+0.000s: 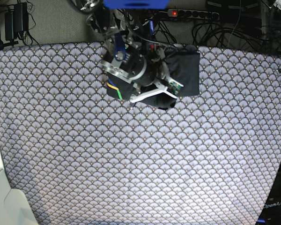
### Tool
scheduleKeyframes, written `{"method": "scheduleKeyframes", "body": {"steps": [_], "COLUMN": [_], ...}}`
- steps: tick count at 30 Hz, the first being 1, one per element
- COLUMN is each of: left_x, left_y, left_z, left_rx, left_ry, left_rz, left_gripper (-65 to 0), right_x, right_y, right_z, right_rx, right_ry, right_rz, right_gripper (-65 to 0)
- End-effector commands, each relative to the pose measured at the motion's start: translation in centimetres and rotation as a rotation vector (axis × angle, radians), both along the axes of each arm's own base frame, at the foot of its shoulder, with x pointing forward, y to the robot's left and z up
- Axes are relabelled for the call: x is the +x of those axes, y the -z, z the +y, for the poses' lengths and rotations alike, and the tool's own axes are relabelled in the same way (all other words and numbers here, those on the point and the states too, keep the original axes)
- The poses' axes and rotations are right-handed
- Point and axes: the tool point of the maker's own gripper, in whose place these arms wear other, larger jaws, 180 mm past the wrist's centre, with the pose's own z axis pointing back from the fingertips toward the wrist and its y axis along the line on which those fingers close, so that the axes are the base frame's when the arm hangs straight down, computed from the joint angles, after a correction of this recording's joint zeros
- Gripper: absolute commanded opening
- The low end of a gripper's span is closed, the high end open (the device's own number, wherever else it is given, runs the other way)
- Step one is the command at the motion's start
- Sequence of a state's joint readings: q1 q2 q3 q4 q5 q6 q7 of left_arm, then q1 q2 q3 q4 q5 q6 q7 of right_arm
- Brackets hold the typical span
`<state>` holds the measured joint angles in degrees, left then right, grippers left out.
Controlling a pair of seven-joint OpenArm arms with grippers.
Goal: Fold the T-shirt properly
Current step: 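Fold the strip end with the right gripper onto the folded stack, then press the folded stack flat with the right gripper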
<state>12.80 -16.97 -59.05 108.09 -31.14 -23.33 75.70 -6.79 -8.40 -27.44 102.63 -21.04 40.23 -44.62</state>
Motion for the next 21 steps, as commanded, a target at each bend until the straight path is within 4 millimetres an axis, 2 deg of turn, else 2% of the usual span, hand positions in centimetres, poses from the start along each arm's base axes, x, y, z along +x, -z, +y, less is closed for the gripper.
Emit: {"method": "scheduleKeyframes", "body": {"steps": [1,5,8,12,16,21], "left_x": [0.7,0.7,0.6,0.0,-0.3,-0.8], "left_y": [-1.3,-1.4,-1.5,-1.3,-1.3,-1.0], "left_z": [0.4,0.5,0.6,0.7,0.9,0.8], "left_rx": [0.031,0.037,0.039,0.050,0.055,0.053], "left_ry": [0.010,0.011,0.012,0.015,0.017,0.019], "left_rz": [-0.038,-0.036,-0.034,-0.013,0.000,0.013], "left_gripper": [-59.2,-59.2,-59.2,-59.2,-59.2,-59.2], "right_x": [0.7,-1.0,-1.6,-2.1,-1.6,-1.7], "right_y": [-1.7,-2.1,-2.2,-0.4,0.6,0.6], "right_z": [0.9,3.6,4.6,4.6,4.5,4.6], "right_rx": [0.045,0.056,0.060,0.036,0.011,0.011], "right_ry": [-0.007,-0.101,-0.136,-0.146,-0.151,-0.156], "right_rz": [-0.043,-0.052,-0.054,-0.007,0.009,0.009], "right_gripper": [-65.0,-65.0,-65.0,-65.0,-65.0,-65.0]}}
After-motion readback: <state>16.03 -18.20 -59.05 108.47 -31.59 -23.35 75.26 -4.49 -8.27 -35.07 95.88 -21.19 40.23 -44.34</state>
